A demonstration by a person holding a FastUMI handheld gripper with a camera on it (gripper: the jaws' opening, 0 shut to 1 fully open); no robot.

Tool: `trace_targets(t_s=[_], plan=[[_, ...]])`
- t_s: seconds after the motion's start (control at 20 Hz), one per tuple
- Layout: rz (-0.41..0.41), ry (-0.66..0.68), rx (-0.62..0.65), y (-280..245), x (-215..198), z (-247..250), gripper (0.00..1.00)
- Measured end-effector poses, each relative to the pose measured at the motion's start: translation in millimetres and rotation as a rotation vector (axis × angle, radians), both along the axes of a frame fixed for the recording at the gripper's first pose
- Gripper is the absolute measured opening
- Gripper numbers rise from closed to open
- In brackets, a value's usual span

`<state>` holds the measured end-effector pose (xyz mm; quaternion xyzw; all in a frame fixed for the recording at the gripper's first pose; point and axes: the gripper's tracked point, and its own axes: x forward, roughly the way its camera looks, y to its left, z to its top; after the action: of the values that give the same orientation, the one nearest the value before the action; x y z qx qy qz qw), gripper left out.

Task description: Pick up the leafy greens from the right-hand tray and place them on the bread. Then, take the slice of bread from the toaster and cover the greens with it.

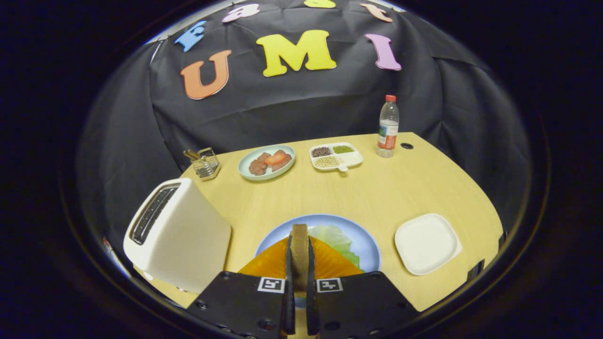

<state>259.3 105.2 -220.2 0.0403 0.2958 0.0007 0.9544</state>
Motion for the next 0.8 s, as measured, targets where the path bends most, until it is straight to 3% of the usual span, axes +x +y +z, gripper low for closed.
trace_targets(t_s=[0.25,0.45,0.6,0.65,0.8], plan=[[0.002,-0.015,-0.074,-18.3,9.4,-22.5,0.10],[-0.004,-0.027,-0.062,-29.9,14.9,-35.1,0.10],[-0.022,-0.051,-0.086,-39.1,16.3,-42.7,0.29],[-0.049,-0.043,-0.116,-46.6,15.8,-46.1,0.29],[-0.076,0.019,-0.183,-61.5,11.7,-62.2,0.70]])
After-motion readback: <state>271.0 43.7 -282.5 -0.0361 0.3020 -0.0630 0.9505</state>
